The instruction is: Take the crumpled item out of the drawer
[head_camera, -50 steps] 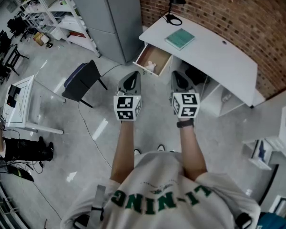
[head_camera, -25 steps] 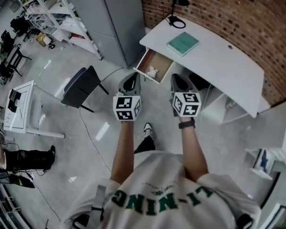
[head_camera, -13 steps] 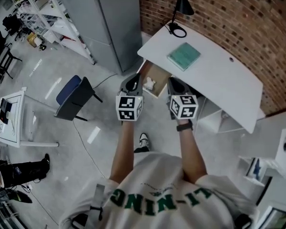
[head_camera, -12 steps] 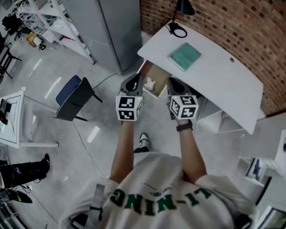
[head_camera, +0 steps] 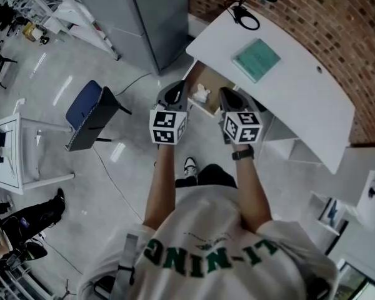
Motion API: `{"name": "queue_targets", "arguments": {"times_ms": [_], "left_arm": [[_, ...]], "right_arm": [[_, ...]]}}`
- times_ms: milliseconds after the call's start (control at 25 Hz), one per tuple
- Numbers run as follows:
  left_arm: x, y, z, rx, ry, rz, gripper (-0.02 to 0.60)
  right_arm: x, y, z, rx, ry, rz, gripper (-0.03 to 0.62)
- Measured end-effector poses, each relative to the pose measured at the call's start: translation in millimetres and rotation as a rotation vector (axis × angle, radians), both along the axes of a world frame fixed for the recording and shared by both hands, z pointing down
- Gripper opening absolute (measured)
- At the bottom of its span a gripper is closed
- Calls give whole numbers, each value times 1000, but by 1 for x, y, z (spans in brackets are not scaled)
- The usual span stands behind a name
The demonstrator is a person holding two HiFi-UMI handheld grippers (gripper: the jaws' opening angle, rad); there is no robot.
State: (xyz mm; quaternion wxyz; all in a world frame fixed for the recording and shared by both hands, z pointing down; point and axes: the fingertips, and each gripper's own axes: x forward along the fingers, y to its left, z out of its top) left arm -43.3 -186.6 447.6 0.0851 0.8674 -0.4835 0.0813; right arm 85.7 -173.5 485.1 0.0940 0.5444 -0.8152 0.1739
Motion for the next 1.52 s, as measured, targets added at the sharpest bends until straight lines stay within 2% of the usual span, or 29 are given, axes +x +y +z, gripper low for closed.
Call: {"name": "queue_targets", "arguments": {"times_ms": [240,400,560,960,1120,1280,1520], "left_arm": [[-4,-18,45,-95,3,32,-2],[-7,-37,69,-126,3,22,-2],[-4,-57,104,-192,-13,6,-2],[17,-101,168,-285,1,20,-2],[18,-119,184,-283,11,9,-2],[12,-141,199,-222,33,1,-2],[8,-163,230,-191,72,4,-2]], "right_arm": [[0,-20,43,-89,-12,21,8],[1,-40,70,-134,13,-3,8],[7,-58,105,-214,40,-21,8],[-12,-92,197,-409,95,-153,8],[-13,-106,228,-458,116,-189,8],[-16,-122,264,-501,152,-208,8],[-22,-146,326,-531,245,-255,9]]}}
